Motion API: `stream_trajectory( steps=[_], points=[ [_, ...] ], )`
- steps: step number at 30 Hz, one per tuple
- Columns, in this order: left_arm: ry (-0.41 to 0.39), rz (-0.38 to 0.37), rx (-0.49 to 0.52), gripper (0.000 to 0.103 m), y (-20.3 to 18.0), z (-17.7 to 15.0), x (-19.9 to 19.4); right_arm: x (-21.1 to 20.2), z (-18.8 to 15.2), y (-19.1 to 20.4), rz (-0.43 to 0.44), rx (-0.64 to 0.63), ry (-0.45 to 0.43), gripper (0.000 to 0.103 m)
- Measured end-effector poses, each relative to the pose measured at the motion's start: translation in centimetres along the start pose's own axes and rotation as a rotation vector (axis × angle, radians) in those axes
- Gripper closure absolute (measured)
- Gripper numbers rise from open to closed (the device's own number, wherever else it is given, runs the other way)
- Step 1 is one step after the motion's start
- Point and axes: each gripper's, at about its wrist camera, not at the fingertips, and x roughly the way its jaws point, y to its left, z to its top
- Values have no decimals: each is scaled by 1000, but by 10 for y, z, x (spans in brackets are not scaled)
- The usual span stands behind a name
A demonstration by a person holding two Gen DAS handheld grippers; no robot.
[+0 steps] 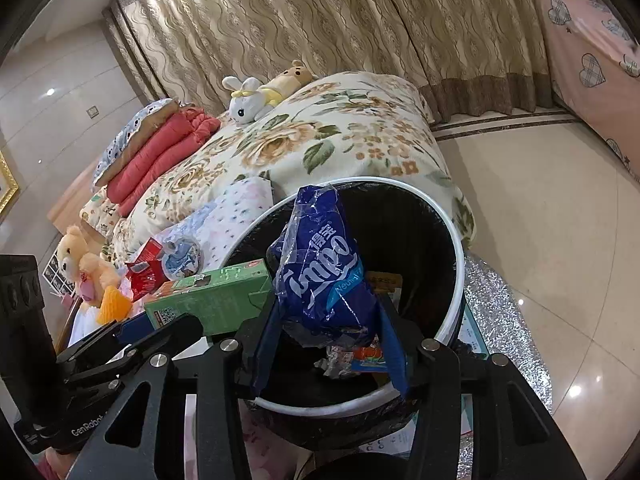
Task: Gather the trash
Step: 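Open the left tool to drop the milk carton while the right tool releases the blue wrapper, then move both open tools back over the foam nets on the bed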
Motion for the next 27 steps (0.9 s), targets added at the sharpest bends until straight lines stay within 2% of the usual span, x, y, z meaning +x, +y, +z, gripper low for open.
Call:
stream_trajectory(
  steps=[4,6,8,10,16,27],
  points=[
    [13,-10,-21,52,3,0,2,0,1,-1,-2,4,-2,53],
    [11,-14,-39,51,5,0,1,2,2,-2,-9,10,0,49],
    [12,-16,-50,45,7,1,-1,2,3,-3,-9,24,-1,33],
    [10,-5,-59,39,9,0,-2,0,3,-4,-8,35,-5,21],
    [9,5,-102,37,24,-7,-11,-4,1,4,-7,25,-12,21],
    [12,81,-186,36,71,-42,-42,0,-8,42,43,-24,4,18]
  ],
)
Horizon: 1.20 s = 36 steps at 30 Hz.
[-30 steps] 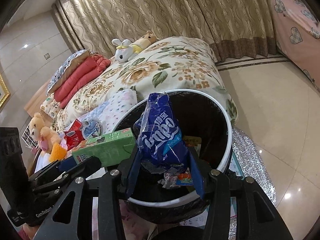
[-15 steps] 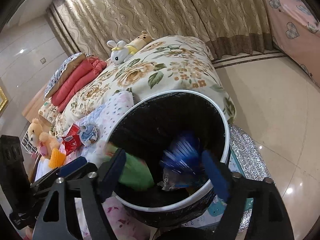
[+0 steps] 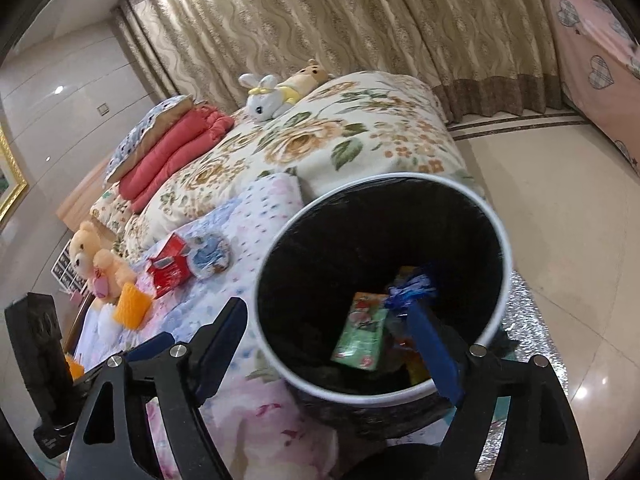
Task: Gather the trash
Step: 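Move both open tools back over the foam nets on the bed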
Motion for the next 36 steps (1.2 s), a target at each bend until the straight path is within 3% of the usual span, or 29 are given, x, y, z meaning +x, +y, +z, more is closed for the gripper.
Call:
stream_trajectory(
  steps=[16,36],
  points=[
    [-24,96,-152,35,83,-33,-41,24,-24,75,107,-80,63,17],
    [-55,200,-279,35,153,-59,-78,59,-51,141,196,-155,154,17]
  ],
)
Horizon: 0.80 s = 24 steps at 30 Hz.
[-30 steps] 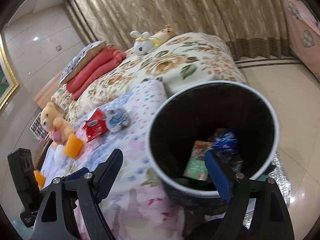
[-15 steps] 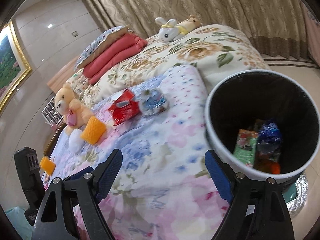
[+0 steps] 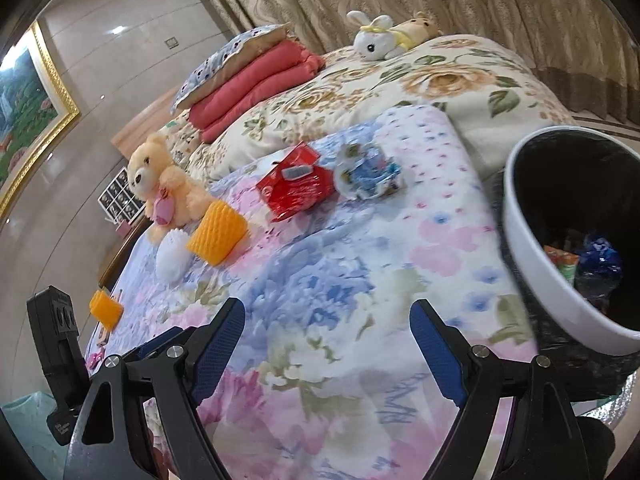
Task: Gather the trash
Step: 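Move both open tools back over the foam nets on the bed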
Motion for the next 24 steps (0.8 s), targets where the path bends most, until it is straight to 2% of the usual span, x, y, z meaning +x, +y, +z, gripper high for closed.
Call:
stream_trajectory(
  steps=[24],
  points=[
    [-38,120,-119,35,86,19,-8,72,2,72,111,-80,89,17]
  ],
)
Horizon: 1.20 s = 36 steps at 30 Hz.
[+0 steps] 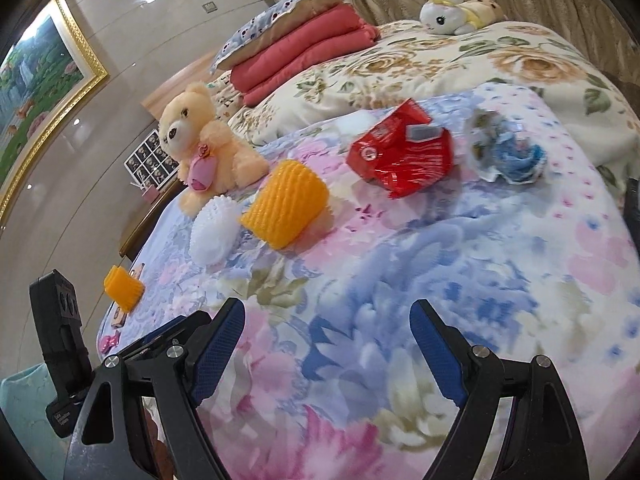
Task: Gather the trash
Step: 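Move both open tools back over the foam nets on the bed, then grasp the white foam net with the left tool while the right tool grasps the orange foam net, then carry the white and orange foam nets over the bin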
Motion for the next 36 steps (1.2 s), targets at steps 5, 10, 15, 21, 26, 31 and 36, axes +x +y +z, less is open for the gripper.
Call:
stream_trajectory(
  steps=[5,10,15,21,26,31,36],
  points=[
    [-8,16,-21,35,13,13,6,17,8,8,20,7,10,17],
    [-17,34,-51,35,26,27,14,33,17,14,25,3,12,17],
    [-22,70,-63,35,38,41,24,50,27,17,45,26,17,17],
    [-21,85,-48,36,44,51,36,71,40,23,58,29,24,17],
    [-1,57,-13,81,37,55,46,87,45,26,48,35,30,21],
    [-11,51,35,93,28,54,45,90,42,28,28,11,33,68],
    [-37,46,45,94,24,49,33,75,34,25,46,-12,25,76]
  ],
)
